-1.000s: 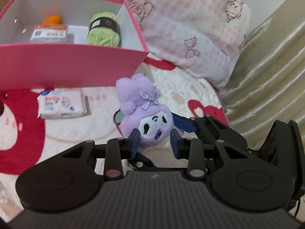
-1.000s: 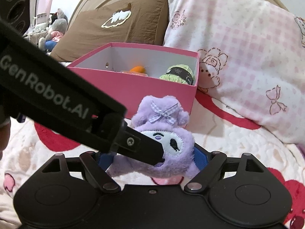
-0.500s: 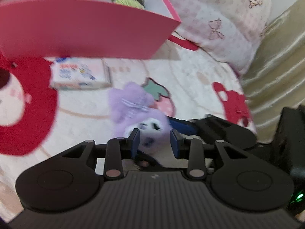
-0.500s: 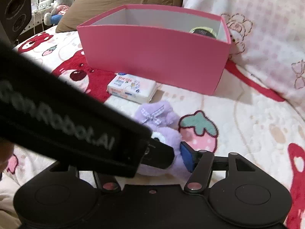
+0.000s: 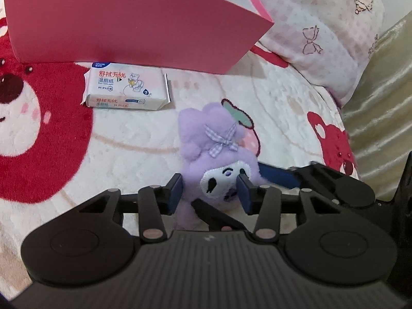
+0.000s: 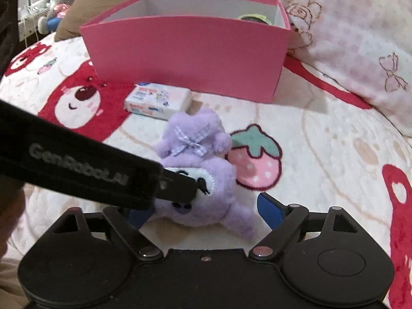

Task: Organize objects
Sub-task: 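Lift the purple plush toy with the left gripper off the blanket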

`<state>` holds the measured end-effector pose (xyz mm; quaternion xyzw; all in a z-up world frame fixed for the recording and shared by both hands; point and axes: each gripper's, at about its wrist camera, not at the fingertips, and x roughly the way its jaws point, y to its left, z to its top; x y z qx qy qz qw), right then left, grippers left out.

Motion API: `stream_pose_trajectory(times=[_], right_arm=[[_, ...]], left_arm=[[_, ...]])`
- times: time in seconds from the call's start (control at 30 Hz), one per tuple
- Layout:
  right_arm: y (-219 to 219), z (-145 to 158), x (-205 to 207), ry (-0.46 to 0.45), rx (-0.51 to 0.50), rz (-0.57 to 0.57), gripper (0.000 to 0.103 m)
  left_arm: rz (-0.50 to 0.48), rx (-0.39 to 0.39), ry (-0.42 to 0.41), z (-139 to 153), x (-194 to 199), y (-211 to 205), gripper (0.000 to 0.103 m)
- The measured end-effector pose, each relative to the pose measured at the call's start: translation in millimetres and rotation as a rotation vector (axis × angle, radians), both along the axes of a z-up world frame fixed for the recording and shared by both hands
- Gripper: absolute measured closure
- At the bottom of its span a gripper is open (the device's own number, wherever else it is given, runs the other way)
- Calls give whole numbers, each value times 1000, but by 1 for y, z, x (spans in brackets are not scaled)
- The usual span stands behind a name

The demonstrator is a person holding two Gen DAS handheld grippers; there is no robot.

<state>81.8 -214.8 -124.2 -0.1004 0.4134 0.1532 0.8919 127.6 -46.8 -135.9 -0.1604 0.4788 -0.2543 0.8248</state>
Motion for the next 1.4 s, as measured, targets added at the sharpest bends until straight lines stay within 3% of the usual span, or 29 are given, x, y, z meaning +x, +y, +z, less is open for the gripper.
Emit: stream_pose_trajectory(times=[0.07,0.27,0.6,0.87,1.4], right_arm=[[6,2,-3,-9,8,32,32],[7,1,-4,-26,25,46,32],[5,8,-8,-42,69,50,31],[-3,15,-3,105,334,-43,31],[27,53,-27,67,212,-19,31]], left_arm=[[13,-9,2,0,-2,2,61],[46,-34,53,1,-1,4,63],[22,-23,31,21,-10,10,63],[32,-14,22,41,-25,35,63],[-52,-121,1,72,-44,66,63]])
